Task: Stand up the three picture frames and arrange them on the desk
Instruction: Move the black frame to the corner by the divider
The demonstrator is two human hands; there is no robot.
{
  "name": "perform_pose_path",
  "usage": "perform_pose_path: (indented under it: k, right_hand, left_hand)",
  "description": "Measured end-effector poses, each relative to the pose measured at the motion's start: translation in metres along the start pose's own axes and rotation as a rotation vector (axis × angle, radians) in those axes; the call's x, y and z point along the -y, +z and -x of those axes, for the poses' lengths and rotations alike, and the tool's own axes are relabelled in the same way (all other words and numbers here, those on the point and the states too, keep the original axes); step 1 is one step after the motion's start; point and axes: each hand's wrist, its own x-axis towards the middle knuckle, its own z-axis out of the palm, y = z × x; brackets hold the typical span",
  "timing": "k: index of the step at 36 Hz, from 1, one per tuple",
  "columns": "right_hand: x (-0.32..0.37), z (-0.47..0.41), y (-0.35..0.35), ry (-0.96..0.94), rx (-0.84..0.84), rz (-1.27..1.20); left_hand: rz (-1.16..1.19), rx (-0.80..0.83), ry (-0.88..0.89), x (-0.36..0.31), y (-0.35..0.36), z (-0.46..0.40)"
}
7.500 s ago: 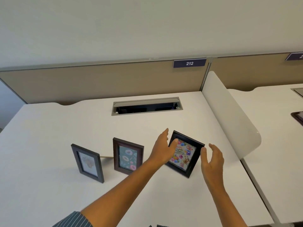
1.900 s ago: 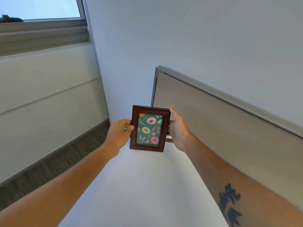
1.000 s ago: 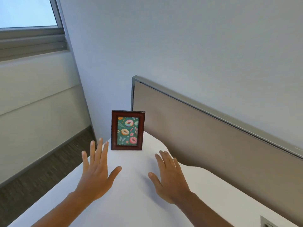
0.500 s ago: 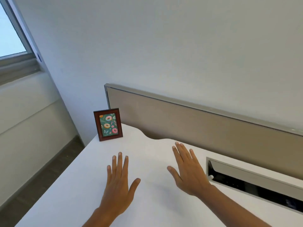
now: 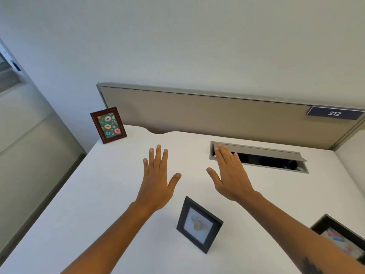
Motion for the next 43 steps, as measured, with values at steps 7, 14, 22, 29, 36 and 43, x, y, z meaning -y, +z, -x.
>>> perform_pose_path:
  k: [7,14,22,29,36,43]
  right_hand:
    - [-0.018,0.070,0.017,0.081,0.029,-0.050]
    - [-0.020,0.119,0.027,0.094,0.109,-0.088]
    - [-0.027,0.165,0.051,0.126,0.131,-0.119]
    - [-0.026,0.191,0.064,0.163,0.174,-0.157]
    - [-0.003,0.198,0.060,0.216,0.271,-0.432]
    - [0.027,0.188,0.062,0.436,0.314,-0.975]
  left_hand:
    - [0.018,0.027,0.050,-0.036,0.025,0.031]
    - [0.070,0.104,-0.029,-0.037,0.059,0.071]
    - [0.103,0.151,-0.068,-0.037,0.086,0.114]
    - [0.164,0.176,-0.111,-0.036,0.098,0.134]
    - [0.282,0.219,-0.222,-0.034,0.103,0.136]
    - [0.626,0.260,-0.355,-0.026,0.100,0.125]
